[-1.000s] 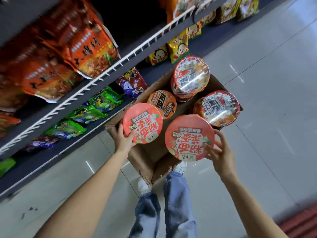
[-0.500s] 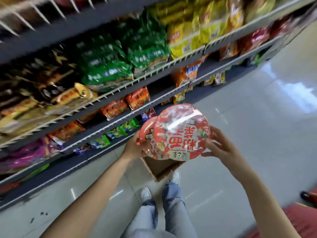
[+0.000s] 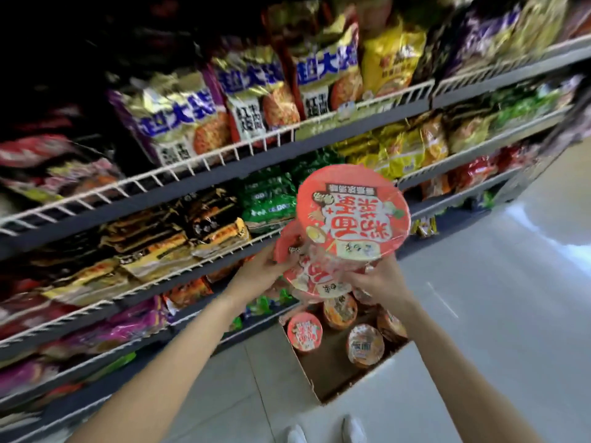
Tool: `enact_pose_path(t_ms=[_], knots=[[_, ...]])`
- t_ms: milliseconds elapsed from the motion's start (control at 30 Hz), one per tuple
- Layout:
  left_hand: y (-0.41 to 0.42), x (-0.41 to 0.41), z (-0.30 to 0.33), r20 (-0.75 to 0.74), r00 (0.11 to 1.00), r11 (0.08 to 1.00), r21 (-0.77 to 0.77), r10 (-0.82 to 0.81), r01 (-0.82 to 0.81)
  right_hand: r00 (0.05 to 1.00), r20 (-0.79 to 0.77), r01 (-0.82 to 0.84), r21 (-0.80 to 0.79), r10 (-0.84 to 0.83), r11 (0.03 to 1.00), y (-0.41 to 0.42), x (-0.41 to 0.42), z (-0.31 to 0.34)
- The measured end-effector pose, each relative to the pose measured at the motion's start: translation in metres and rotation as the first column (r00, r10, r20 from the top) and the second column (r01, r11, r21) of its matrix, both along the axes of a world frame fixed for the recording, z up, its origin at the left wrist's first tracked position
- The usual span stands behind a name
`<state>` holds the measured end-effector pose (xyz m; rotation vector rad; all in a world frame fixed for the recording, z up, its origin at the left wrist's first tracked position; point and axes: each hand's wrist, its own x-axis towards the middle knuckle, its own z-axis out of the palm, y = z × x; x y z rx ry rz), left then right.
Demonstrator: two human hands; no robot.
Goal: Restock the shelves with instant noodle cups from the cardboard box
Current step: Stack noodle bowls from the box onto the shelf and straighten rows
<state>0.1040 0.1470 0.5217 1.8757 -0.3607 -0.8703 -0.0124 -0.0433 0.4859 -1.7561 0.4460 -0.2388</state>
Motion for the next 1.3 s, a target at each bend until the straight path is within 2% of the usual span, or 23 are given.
enact_pose_path(t_ms=[100, 267, 400, 600, 733, 933, 1233, 1300], knots=[[0.013, -0.002, 0.054, 0.268, 0.963, 1.0, 0.007, -0.024, 0.023, 0.995, 0.098, -0.038, 0.033, 0.034, 0.999, -0.006, 0.015, 0.053], [0.037, -0.01, 0.129, 0.492, 0.87, 0.998, -0.062, 0.039, -0.01, 0.922, 0.296, -0.279, 0.068, 0.248, 0.958, -0.011, 0.044, 0.156], [0.046, -0.013, 0.186, 0.703, 0.669, 0.97, -0.16, 0.243, -0.184, 0.849, 0.42, -0.351, -0.007, 0.321, 0.936, 0.004, 0.07, 0.234], [0.081, -0.007, 0.255, 0.773, 0.323, 0.835, -0.47, 0.546, -0.287, 0.714, 0.541, -0.474, -0.095, 0.445, 0.875, 0.041, 0.114, 0.323], [0.109, 0.016, 0.298, 0.783, 0.207, 0.799, -0.516, 0.586, -0.309, 0.681, 0.566, -0.485, -0.127, 0.464, 0.866, 0.078, 0.15, 0.372], [0.151, 0.074, 0.326, 0.823, 0.241, 0.833, -0.412, 0.514, -0.368, 0.722, 0.451, -0.476, -0.226, 0.525, 0.85, 0.115, 0.204, 0.405], [0.203, 0.175, 0.34, 0.74, 0.347, 0.815, -0.488, 0.577, -0.313, 0.775, 0.414, -0.389, -0.282, 0.478, 0.877, 0.18, 0.298, 0.425], [0.212, 0.196, 0.345, 0.748, 0.363, 0.829, -0.466, 0.555, -0.309, 0.789, 0.416, -0.355, -0.293, 0.453, 0.888, 0.195, 0.32, 0.43]])
